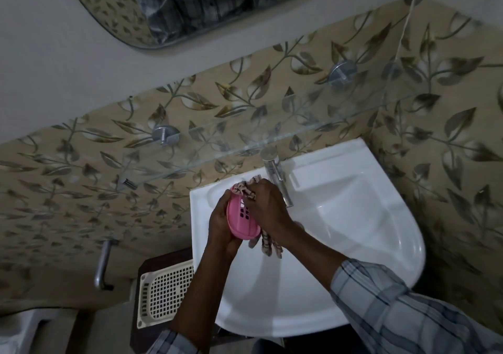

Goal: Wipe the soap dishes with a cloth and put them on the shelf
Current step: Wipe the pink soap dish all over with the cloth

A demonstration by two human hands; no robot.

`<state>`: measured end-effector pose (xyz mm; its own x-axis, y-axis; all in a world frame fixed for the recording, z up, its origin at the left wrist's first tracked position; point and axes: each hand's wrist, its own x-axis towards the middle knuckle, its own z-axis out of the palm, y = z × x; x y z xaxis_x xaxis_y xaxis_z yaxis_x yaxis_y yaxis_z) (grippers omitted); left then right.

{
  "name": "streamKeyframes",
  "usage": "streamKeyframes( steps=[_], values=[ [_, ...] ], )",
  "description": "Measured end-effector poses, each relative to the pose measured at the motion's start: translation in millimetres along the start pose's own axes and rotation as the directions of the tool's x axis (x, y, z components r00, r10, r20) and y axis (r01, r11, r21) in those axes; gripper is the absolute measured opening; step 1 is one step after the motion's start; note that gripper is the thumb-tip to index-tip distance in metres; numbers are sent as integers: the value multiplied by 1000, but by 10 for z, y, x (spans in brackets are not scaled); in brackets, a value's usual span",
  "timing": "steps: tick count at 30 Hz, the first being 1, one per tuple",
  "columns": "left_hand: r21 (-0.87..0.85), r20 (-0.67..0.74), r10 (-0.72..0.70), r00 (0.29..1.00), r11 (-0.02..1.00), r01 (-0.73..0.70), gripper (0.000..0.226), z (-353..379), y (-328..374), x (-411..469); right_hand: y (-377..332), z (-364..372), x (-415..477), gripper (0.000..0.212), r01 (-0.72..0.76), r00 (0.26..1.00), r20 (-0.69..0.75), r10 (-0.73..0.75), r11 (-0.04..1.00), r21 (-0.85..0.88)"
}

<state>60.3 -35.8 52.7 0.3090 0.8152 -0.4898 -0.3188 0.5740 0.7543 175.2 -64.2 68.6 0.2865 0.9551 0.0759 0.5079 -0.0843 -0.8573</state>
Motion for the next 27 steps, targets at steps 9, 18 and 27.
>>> streamKeyframes(
  steps=[9,18,27],
  values=[
    [299,-102,453,886,863,-407,26,-43,-38,150,25,105,-176,23,-314,938,173,300,948,58],
    [222,-99,361,927,917,-333,49,-64,0,181,-69,79,-355,23,28,993,119,-18,997,-78],
    [162,-154,348,925,932,-324,33,-49,-24,149,-115,78,-462,18,128,980,144,-134,990,50]
  ],
)
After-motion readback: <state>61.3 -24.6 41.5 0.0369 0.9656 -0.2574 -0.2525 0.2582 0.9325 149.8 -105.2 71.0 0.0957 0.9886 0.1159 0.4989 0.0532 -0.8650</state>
